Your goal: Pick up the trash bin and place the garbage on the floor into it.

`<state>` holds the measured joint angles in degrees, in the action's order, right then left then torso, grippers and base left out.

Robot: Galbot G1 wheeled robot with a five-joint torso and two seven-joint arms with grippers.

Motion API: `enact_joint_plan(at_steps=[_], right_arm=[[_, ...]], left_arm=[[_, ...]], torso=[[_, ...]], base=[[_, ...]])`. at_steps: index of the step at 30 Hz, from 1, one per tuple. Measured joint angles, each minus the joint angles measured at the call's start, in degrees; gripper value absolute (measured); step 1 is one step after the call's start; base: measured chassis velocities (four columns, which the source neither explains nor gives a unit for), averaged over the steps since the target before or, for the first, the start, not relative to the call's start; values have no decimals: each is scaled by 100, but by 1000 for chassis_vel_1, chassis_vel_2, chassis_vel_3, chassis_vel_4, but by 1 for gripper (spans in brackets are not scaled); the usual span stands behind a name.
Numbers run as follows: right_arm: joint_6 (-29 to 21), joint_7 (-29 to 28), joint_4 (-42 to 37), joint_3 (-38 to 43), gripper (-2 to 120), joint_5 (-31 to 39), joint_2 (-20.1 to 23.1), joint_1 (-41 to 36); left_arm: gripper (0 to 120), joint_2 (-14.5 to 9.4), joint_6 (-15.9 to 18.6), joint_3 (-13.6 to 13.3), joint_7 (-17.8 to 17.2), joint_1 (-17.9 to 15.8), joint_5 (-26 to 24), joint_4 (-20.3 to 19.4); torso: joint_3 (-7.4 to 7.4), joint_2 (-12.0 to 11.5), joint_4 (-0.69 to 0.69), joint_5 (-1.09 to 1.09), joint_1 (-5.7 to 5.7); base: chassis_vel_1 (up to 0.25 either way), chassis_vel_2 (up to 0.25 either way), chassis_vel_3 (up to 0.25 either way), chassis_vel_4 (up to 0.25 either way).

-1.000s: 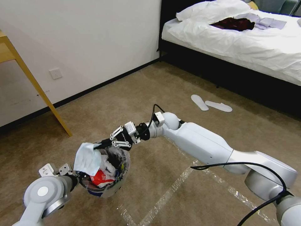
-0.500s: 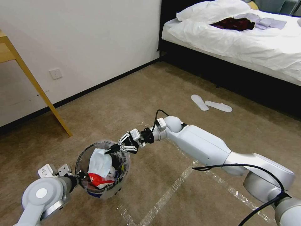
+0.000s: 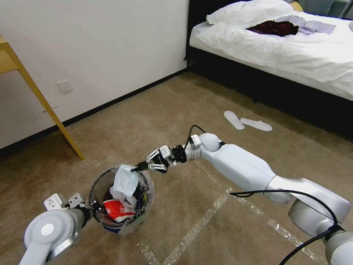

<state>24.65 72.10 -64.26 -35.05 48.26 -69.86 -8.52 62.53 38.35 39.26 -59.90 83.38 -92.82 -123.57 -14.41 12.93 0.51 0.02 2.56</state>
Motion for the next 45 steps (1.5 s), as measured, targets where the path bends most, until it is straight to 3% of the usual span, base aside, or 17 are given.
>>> enact_joint_plan(at_steps=[6,11,14,20,24,27,30,36,41,42,44,45], right_arm=[[88,-88,9,0,2,-186,22,-34],[73,-28,-21,2,25,-307,43,-54],[62,-3,-33,1,30,-335,44,-58],[51,41,-57,6,58,-434,62,-61],[51,43,-57,12,68,-482,53,-62],[50,34,-63,11,85,-508,42,-69],[50,26,-76,7,95,-508,42,-75],[80,-130,-128,135,100,-447,89,-67],[20,-797,-306,812,100,-262,211,-209],[-61,-1262,-441,1233,100,-299,314,-413],[-89,-1476,-505,1383,100,-338,357,-510],[-126,-1868,-631,1629,100,-420,434,-690]], left_arm=[[0,-7,1,9,-2,24,-13,-68],[0,-11,2,16,-7,25,-25,-98],[0,-8,2,16,-9,22,-28,-103],[0,12,2,28,-20,45,-32,-165],[0,17,2,30,-23,58,-32,-181],[0,17,2,33,-26,60,-34,-193],[0,24,2,33,-26,60,-35,-193],[0,25,2,50,-28,66,-41,-193],[0,-5,2,118,-28,96,-65,-228],[0,-16,6,163,-22,135,-68,-254],[0,-18,8,178,-20,146,-68,-263],[0,-26,12,200,-18,161,-68,-273]], torso=[[0,0,0,0,0],[0,0,0,0,0],[0,0,1,0,0],[0,0,1,0,0],[0,0,1,-1,0],[0,0,0,-1,0],[0,0,0,-1,0],[0,0,0,-1,0],[0,0,-1,0,0],[0,0,0,-1,0],[0,0,0,-1,0],[0,0,0,0,0]], base=[[0,0,0,0],[0,0,0,0],[0,0,0,0],[0,0,0,0],[0,0,0,0],[0,0,0,0],[0,0,0,0],[0,0,0,0],[0,0,0,0],[0,0,0,0],[0,0,0,0],[0,0,0,0]])
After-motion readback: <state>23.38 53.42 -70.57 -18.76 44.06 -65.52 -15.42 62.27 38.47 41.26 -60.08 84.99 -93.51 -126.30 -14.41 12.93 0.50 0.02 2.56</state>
